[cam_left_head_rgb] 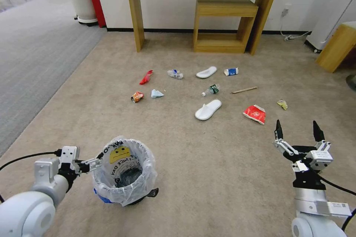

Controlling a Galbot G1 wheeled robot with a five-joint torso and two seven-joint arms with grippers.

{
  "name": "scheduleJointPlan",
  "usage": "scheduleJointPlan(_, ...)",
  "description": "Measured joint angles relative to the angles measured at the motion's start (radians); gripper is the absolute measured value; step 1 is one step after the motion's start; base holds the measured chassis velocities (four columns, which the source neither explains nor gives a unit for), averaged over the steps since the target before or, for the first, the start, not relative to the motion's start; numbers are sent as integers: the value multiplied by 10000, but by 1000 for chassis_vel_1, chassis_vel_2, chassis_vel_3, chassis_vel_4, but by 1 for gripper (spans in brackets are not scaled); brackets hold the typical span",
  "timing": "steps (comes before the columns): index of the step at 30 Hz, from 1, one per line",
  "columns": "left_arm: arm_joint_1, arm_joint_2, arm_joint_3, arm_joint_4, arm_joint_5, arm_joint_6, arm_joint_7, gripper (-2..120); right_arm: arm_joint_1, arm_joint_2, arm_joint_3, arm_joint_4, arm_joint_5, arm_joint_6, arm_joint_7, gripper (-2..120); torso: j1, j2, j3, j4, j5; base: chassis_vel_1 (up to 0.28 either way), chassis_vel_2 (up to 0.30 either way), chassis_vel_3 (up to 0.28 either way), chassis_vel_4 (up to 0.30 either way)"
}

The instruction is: Pick up the trash bin and place the garbage on the floor into it.

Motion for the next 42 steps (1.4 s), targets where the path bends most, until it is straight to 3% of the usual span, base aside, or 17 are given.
scheduleJointPlan(3, -379, -509, 235, 104, -832, -43, -592, 100, 93, -47, -110, -161, -66, 16, -8, 100, -1, 0, 0, -3, 0, 0, 0, 0, 0)
scheduleJointPlan(10, -794, -1138, 747, 627, -603, -79, -941, 100, 259, -164, -247, -351, -130, -27, 14, 100, 0, 0, 0, 0, 1, 0, 0, 0, 0)
scheduleJointPlan(18, -1278, -1063, 1324, 1674, 310, -110, -929, 100, 477, -204, -412, -783, -237, -51, 48, 100, 0, 0, 0, 0, 1, 0, 0, 0, 0)
scheduleJointPlan(33, -1819, -788, 2318, 2503, 864, -124, -1041, 99, 523, -109, -393, -1070, -382, 67, 85, 100, 0, -1, 0, 0, 1, 0, 0, 0, 0)
scheduleJointPlan(42, -1734, -625, 2639, 2860, 1086, -134, -1123, 67, 491, -40, -363, -1120, -462, 222, 93, 100, 0, 0, -1, 0, 2, 0, 0, 0, 0)
